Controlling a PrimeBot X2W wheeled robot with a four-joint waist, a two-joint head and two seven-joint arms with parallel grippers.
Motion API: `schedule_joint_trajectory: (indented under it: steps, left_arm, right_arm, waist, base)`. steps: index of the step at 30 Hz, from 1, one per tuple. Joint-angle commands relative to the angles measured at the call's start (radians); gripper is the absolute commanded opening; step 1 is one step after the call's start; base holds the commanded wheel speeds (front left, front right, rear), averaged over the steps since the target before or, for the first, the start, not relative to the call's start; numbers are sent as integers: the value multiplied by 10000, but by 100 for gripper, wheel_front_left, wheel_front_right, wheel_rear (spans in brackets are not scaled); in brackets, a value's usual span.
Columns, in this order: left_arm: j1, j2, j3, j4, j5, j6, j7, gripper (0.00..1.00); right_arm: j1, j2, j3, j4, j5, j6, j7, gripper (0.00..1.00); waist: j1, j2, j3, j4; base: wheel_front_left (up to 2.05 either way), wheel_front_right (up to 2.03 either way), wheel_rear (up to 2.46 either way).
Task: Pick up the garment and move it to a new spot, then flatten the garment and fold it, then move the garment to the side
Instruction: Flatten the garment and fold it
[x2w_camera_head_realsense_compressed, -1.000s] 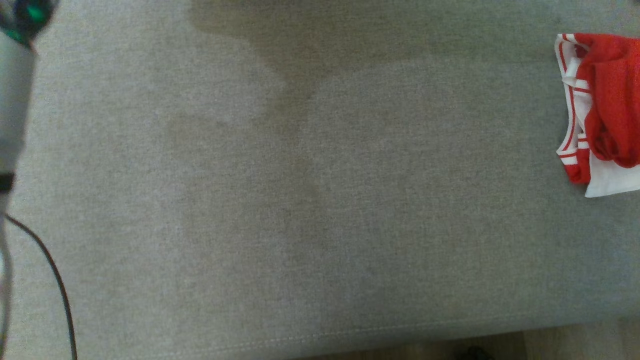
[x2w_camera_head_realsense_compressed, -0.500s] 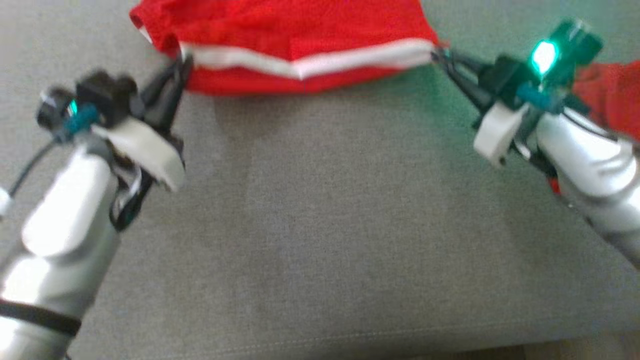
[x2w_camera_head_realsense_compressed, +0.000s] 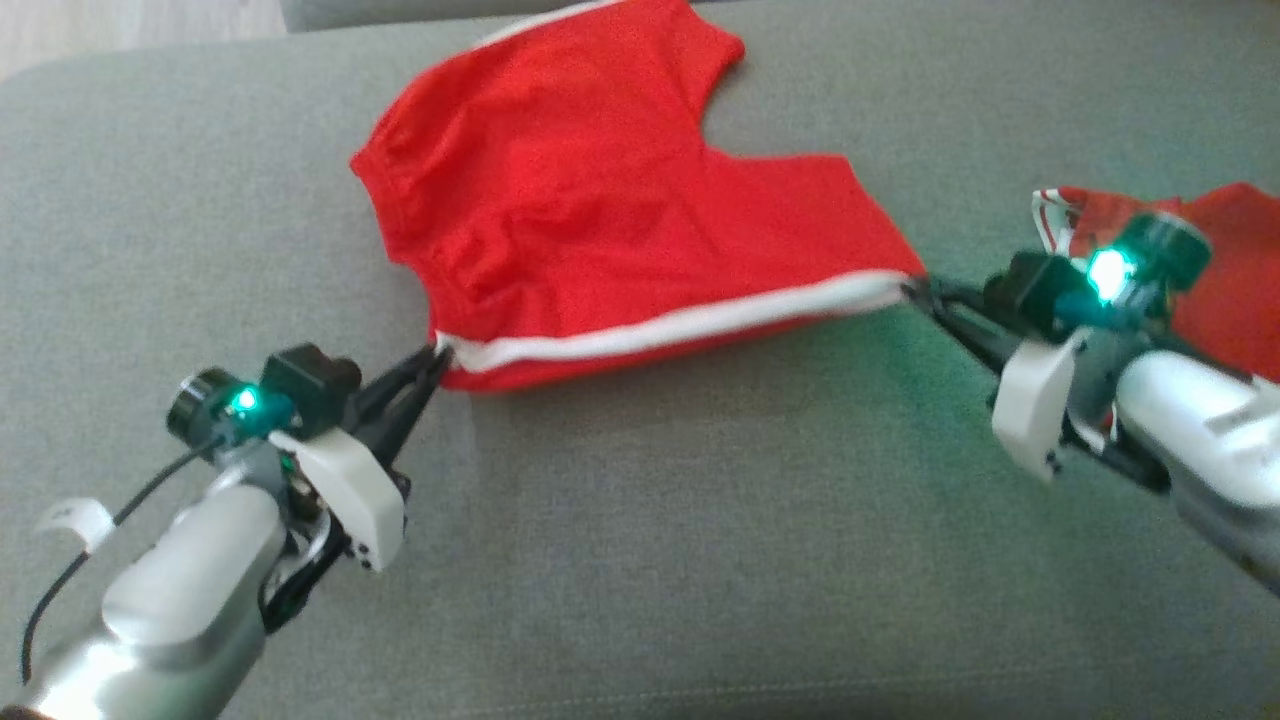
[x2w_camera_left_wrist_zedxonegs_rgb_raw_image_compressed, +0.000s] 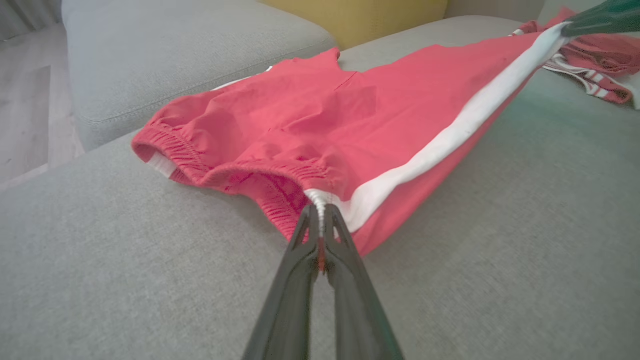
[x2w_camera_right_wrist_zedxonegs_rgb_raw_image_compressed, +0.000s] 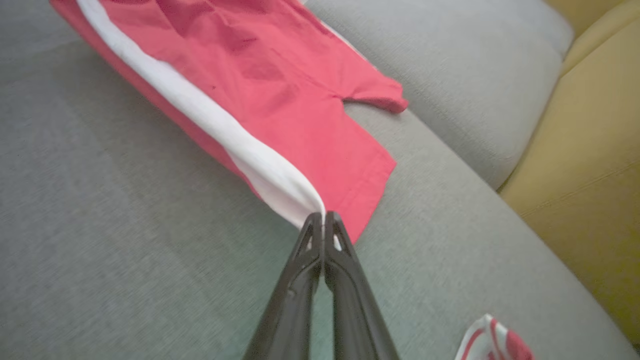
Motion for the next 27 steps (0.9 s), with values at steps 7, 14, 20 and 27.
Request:
schedule_joint_trajectory:
  steps: [7, 14, 20, 27]
  left_arm:
    - [446, 1040, -400, -1023, -735, 14, 565, 0]
    - [1185, 1814, -1087, -2584, -1538, 14, 1293, 0]
    - [1574, 2640, -1073, -4025, -2240, 91, 1785, 0]
    - [930, 2518, -490, -4553, -2250, 576, 1561, 0]
  right_arm:
    - [1475, -1498, -63, -1965, 856, 19, 1654, 0]
    - [2027, -2434, -62, -3310, 1552, 19, 2703, 0]
    - [2059, -3217, -62, -4269, 2025, 19, 3160, 0]
    - [841, -3306, -62, -4164, 2079, 19, 2715, 0]
  waist:
    - [1, 0, -758, 1]
    - [1, 0, -1040, -117]
    - [1, 0, -1080, -96]
    - [1, 0, -724, 182]
  base:
    - [0, 0, 0]
    - [0, 0, 0]
    - [0, 0, 0]
    - [0, 0, 0]
